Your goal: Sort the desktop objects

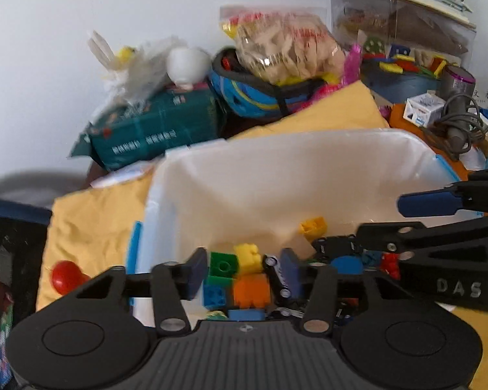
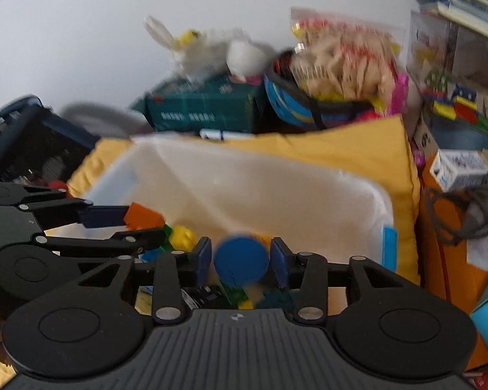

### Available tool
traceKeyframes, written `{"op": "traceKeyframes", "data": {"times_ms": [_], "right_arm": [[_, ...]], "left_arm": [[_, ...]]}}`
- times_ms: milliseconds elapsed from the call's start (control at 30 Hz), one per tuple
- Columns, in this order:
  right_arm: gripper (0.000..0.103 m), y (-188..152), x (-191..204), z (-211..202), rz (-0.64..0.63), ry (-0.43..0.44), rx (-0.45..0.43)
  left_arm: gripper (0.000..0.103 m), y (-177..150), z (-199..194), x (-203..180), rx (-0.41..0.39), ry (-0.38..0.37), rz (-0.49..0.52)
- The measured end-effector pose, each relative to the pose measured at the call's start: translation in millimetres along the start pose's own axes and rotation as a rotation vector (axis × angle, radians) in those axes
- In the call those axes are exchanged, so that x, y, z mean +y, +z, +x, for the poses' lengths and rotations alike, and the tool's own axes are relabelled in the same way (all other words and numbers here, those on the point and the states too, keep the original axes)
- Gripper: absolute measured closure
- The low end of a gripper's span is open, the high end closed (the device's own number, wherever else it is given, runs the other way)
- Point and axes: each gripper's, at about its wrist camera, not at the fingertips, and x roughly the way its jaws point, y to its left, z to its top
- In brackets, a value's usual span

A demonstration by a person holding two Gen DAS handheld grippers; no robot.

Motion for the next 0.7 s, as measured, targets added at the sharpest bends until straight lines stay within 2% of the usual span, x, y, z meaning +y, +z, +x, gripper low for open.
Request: {"op": "traceKeyframes", "data": {"times_ms": [67,133,233,300,333,367,433,567,633,700], "right_arm": [[0.053,-2,-1,-4,-0.009,-0.002,0.000],[0.044,-1,-1,-10,-0.024,-0.005,-0.005],[0.037,2,0,-19,-0.045,-0.017,-0.022],[0.034,3,1,-24,-0.056,-0.019,-0.028],[0.031,3,2,-27,-0.064,-0.020,-0.032],[0.030,3,2,-28,-0.073,-0.024,-0.032],[0.026,2,3,-29,-0.085,-0.039,-0.029],[0.023,-2,3,-31,-0.100,-0.065,-0.025],[0.022,-5,2,-31,-0.106,-0.066,-0.017],[0.021,-8,2,-33,-0.115,-0.068,-0.019]], "left_arm": [[0.031,-3,-15,1,-0.059,0.049,0.023],[0.030,-6,-31,1,-0.110,0.109,0.046],[0.026,-10,-52,-7,-0.187,0.231,0.095],[0.014,-11,-60,-14,-0.210,0.310,0.126],[0.014,-10,-62,-18,-0.203,0.332,0.150],[0.014,-10,-63,-19,-0.187,0.326,0.162],[0.014,-9,-65,-18,-0.133,0.243,0.150],[0.014,-7,-67,-7,-0.052,0.138,0.028],[0.014,-6,-66,0,-0.036,0.106,-0.034],[0.014,-4,-66,5,-0.029,0.110,-0.080]]}}
